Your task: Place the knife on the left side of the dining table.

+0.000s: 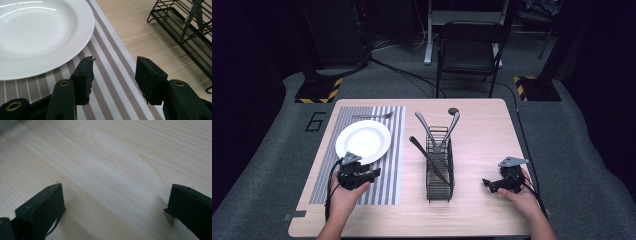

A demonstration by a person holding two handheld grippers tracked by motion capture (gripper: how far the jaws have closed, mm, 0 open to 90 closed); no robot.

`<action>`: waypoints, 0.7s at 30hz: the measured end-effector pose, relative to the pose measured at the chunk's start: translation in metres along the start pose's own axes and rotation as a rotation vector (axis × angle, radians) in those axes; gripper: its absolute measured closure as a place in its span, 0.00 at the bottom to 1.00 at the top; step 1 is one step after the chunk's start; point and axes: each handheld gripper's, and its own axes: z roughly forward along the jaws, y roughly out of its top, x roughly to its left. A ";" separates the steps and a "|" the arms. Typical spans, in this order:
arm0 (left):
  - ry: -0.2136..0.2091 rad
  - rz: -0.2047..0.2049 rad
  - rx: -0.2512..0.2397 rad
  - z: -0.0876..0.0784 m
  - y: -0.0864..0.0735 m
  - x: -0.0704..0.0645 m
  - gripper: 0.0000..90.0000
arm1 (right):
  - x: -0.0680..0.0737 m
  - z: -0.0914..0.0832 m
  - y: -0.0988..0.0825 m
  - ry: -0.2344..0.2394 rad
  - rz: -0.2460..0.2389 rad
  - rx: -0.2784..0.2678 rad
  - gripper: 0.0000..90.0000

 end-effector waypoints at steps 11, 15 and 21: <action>-0.046 0.013 -0.033 -0.008 0.031 -0.018 0.57 | 0.000 0.000 0.000 0.002 0.000 0.000 0.00; -0.069 0.014 -0.044 -0.011 0.041 -0.025 0.58 | 0.000 0.000 0.000 0.002 -0.001 0.000 0.00; -0.090 0.051 -0.066 -0.017 0.056 -0.037 0.59 | 0.000 0.000 0.000 0.000 0.000 0.000 0.00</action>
